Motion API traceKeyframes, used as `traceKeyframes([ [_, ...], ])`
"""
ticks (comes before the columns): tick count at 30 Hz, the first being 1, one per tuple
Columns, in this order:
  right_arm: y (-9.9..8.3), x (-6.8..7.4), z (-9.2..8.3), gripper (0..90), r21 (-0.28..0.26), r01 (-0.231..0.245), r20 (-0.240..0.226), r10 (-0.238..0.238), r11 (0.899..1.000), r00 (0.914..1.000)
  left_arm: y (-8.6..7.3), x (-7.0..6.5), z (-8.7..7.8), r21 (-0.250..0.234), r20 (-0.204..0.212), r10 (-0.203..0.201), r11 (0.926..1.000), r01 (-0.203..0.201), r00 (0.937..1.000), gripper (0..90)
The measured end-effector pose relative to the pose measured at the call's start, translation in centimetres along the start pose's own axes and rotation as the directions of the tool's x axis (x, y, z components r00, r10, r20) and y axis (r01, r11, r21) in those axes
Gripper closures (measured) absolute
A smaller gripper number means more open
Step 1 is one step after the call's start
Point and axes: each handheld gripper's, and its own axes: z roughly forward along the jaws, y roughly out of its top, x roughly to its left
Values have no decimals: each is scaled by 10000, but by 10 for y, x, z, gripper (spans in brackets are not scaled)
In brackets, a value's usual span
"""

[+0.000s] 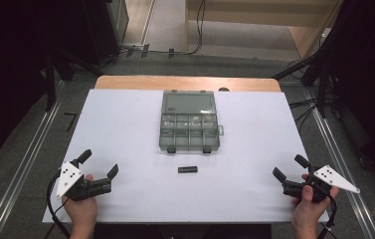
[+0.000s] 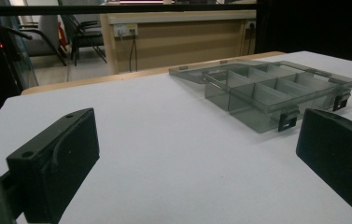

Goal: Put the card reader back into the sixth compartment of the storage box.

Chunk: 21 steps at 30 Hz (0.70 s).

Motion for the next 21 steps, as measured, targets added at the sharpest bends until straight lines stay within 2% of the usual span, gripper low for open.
traceKeyframes([
  [3,1,1,1,0,131,32,-22,-32,9999,10000,0,-1,0,14,-13,31,10000,-31,10000,0],
  [4,2,2,3,0,358,13,-139,-8,9994,9999,0,-1,0,38,16,99,9999,-99,9999,0],
  [7,3,3,7,0,467,27,-326,-11,9989,9995,0,-3,0,61,25,175,9998,-175,9998,0],
  [8,6,7,10,0,601,219,-559,-185,9980,9983,0,-3,1,117,36,259,9996,-260,9997,0],
  [12,12,18,16,0,884,898,-772,-831,9920,9935,-1,-5,1,151,54,316,9994,-317,9995,0],
  [21,28,34,33,0,1077,1360,-1483,-1194,9848,9817,0,-5,2,203,91,348,9992,-349,9994,0],
])
